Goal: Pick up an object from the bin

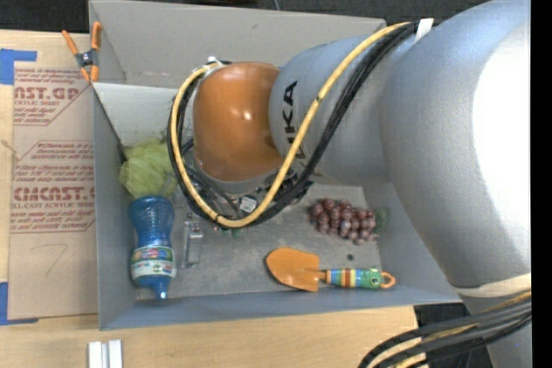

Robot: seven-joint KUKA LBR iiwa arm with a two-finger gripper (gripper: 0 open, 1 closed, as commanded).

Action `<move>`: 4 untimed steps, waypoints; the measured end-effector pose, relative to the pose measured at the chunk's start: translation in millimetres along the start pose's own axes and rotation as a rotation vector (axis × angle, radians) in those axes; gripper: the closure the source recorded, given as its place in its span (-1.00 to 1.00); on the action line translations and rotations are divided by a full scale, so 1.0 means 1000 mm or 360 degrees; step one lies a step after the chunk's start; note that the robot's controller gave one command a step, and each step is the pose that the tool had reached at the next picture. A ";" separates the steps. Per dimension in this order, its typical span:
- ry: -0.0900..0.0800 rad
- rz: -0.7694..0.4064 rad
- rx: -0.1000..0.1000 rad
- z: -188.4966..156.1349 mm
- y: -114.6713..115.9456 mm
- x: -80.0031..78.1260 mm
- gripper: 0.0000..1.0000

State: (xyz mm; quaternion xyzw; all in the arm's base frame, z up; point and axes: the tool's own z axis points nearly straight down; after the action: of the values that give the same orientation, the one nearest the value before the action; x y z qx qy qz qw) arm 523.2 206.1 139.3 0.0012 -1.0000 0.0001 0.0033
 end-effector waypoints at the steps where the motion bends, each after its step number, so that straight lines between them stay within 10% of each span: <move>1: -0.0011 0.0003 -0.0003 -0.004 -0.001 -0.002 -1.00; 2: -0.0049 -0.1045 0.0000 0.050 0.029 -0.004 -1.00; 3: -0.0003 -0.0579 0.0002 0.033 0.038 -0.043 -1.00; 4: -0.0030 -0.1733 0.0004 0.038 0.034 0.021 -1.00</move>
Offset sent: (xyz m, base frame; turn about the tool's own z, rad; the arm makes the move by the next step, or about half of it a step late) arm -0.0048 0.0328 -0.0693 -0.7792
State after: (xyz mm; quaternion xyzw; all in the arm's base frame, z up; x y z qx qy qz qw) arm 502.2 239.8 101.6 0.5190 -0.8548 -0.0004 -0.0062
